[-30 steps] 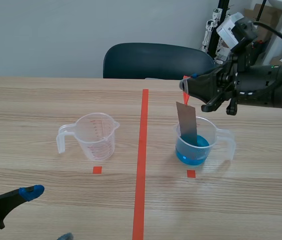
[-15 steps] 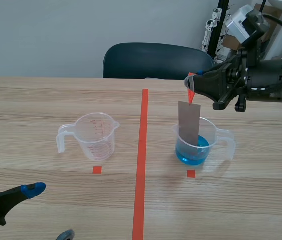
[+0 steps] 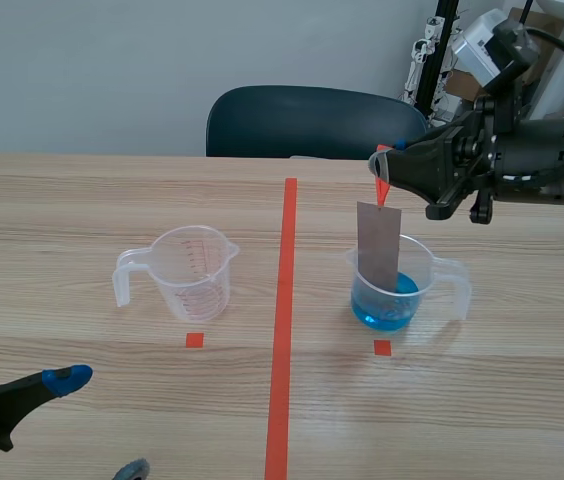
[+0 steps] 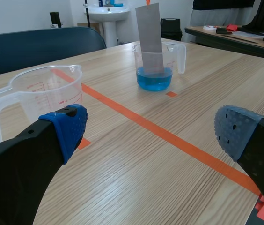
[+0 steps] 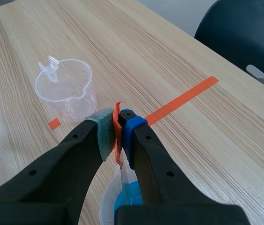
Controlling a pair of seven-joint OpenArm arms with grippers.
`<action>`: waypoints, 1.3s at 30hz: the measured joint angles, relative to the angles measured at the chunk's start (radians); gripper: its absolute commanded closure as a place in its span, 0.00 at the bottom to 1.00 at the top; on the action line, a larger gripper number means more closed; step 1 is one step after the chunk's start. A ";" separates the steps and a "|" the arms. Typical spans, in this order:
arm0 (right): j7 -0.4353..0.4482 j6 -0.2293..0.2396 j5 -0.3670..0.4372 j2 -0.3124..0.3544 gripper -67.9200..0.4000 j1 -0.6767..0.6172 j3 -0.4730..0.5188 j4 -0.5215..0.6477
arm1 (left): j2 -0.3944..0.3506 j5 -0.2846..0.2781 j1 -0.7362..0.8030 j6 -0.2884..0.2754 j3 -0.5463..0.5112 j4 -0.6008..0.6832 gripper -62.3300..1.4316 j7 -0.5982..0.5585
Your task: Do the redox reaction experiment. lower the plate into the blue solution
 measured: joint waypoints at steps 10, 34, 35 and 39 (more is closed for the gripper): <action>0.000 0.000 -0.004 0.000 0.99 0.000 0.000 0.000 | 0.000 0.000 0.000 0.000 0.000 0.000 0.08 0.000; -0.007 -0.007 -0.046 0.000 0.99 0.001 0.000 0.000 | 0.000 0.000 0.000 0.000 0.000 0.000 0.08 0.000; -0.007 -0.007 -0.046 0.000 0.99 0.001 0.000 0.000 | 0.000 0.000 0.000 0.000 0.000 0.000 0.08 0.000; -0.007 -0.015 -0.046 0.000 0.99 0.001 0.000 0.000 | 0.000 0.000 0.000 0.000 0.000 0.000 0.08 0.000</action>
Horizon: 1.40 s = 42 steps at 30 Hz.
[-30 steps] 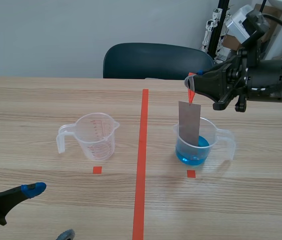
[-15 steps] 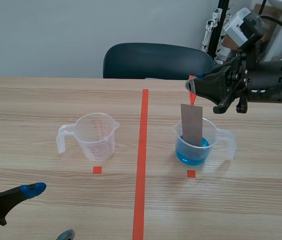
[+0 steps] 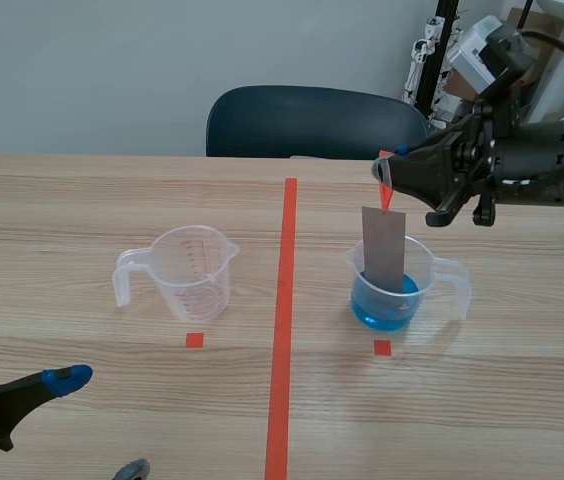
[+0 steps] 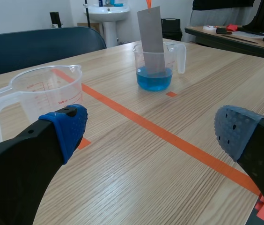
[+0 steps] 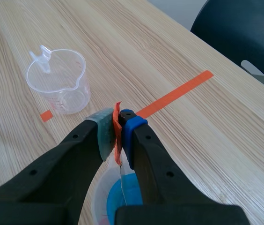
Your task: Do the redox reaction experiment. lower the plate into the blue solution
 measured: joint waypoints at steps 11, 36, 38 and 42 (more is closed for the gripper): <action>0.003 -0.023 -0.033 0.000 0.99 0.000 0.000 0.000 | 0.000 0.000 0.000 0.000 0.000 0.000 0.08 0.000; 0.004 -0.023 -0.033 0.000 0.99 0.000 0.000 0.000 | 0.000 0.000 0.000 0.000 0.000 0.000 0.08 0.000; 0.004 -0.023 -0.033 0.000 0.99 0.000 0.000 0.000 | 0.000 0.000 0.000 0.000 0.000 0.000 0.08 0.000; 0.004 -0.023 -0.033 0.000 0.99 0.000 0.000 0.000 | 0.000 0.000 0.000 0.000 0.000 0.000 0.08 0.000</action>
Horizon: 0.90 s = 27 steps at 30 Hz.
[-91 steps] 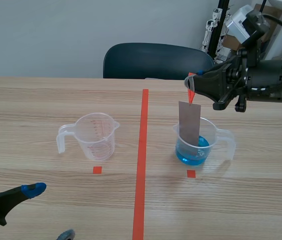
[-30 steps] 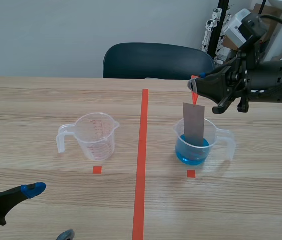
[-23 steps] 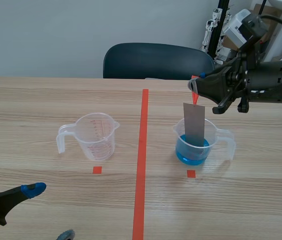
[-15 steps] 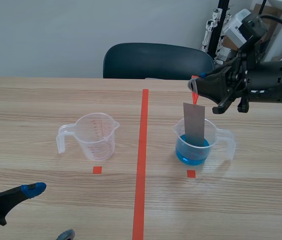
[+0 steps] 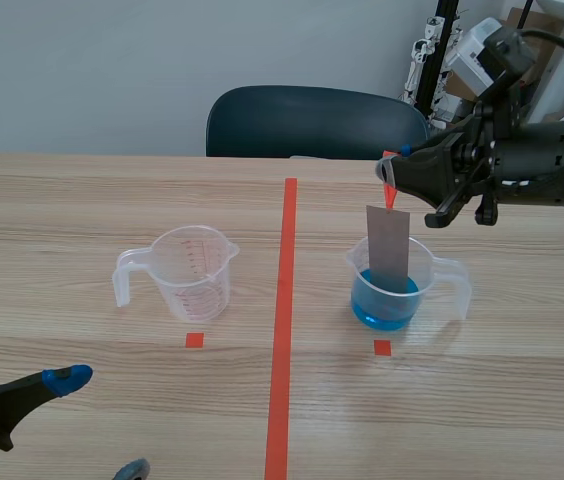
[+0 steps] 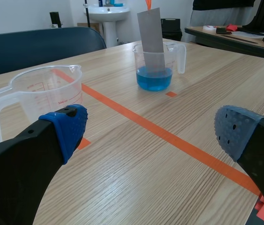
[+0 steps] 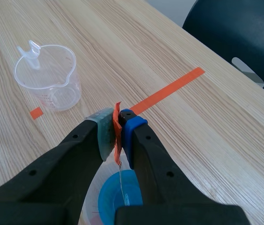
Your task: Do the redox reaction experiment. lower the plate into the blue solution
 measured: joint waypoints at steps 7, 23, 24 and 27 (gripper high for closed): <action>0.004 0.000 0.000 0.000 0.99 0.000 0.000 0.000 | 0.000 0.000 0.000 0.000 0.000 0.000 0.08 0.000; 0.011 0.000 0.000 0.000 0.99 0.000 0.000 0.000 | 0.000 0.000 0.000 0.000 0.000 0.000 0.08 0.000; 0.011 0.000 0.000 0.000 0.99 0.000 0.000 0.000 | 0.000 0.000 0.000 0.000 0.000 0.000 0.08 0.000; 0.011 0.000 0.000 0.000 0.99 0.000 0.000 0.000 | 0.000 0.000 0.000 0.000 0.000 0.000 0.08 0.000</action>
